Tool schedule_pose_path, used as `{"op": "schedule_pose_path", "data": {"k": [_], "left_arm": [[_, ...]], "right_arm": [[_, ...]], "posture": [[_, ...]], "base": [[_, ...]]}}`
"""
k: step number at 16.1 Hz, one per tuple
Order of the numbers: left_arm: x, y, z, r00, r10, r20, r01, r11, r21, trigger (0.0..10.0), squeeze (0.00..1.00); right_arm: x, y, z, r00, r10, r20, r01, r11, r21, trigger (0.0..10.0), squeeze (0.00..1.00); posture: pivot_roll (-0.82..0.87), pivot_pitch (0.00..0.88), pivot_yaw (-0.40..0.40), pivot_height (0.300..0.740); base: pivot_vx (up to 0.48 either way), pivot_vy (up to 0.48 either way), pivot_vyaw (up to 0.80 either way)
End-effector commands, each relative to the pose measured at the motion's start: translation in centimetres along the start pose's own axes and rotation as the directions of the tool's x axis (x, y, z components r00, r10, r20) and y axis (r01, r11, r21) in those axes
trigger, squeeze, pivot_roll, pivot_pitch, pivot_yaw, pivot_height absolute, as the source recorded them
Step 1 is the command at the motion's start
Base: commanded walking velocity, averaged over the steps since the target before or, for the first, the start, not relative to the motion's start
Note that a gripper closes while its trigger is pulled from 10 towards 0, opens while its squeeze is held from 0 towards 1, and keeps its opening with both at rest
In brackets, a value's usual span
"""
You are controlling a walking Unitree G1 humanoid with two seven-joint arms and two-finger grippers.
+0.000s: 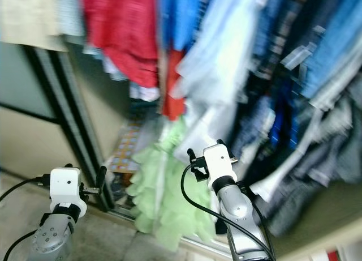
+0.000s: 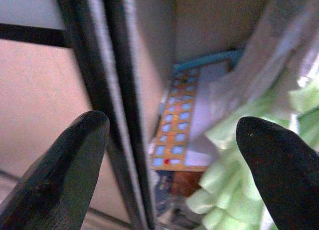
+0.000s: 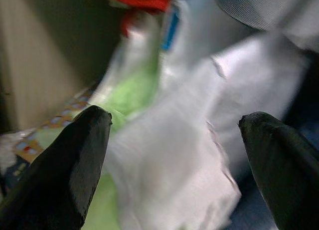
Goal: Clean up the room
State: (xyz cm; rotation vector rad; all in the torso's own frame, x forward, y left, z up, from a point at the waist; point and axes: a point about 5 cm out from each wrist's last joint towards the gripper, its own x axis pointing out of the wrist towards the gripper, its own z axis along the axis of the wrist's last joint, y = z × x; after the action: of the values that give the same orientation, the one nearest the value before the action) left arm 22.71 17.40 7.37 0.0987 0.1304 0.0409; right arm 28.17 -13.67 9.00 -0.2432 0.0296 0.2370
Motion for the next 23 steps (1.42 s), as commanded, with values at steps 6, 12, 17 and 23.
{"op": "schedule_pose_path", "data": {"k": [6,12,17,23], "left_arm": [[-0.2,0.2,0.8,0.999,-0.012,0.038,0.013,1.0,-0.023,10.0,0.0],[0.3,0.8,0.9,0.999,0.013,0.052,-0.012,1.0,-0.003,10.0,0.0],[0.5,0.8,1.1,0.997,0.029,0.072,-0.031,0.999,0.031,10.0,0.0],[0.6,0.5,0.9,0.997,0.006,0.072,-0.007,1.0,0.015,10.0,0.0]], "right_arm": [[0.7,-0.1,0.5,1.0,0.016,0.023,-0.016,0.999,-0.029,10.0,0.0],[1.1,-0.2,0.4,1.0,0.008,0.028,-0.008,1.0,-0.023,10.0,0.0],[1.5,-0.3,0.6,0.999,0.002,0.043,-0.001,1.0,-0.023,10.0,0.0],[1.9,-0.2,0.7,0.998,0.003,0.058,-0.001,1.0,-0.025,10.0,0.0]], "posture": [[0.05,0.0,-0.078,0.74],[0.05,0.0,-0.07,0.74],[0.05,0.0,-0.073,0.74],[0.06,0.0,-0.072,0.74]], "base": [[0.0,0.0,0.8],[0.0,0.0,0.8],[0.0,0.0,0.8],[0.0,0.0,0.74]]}}
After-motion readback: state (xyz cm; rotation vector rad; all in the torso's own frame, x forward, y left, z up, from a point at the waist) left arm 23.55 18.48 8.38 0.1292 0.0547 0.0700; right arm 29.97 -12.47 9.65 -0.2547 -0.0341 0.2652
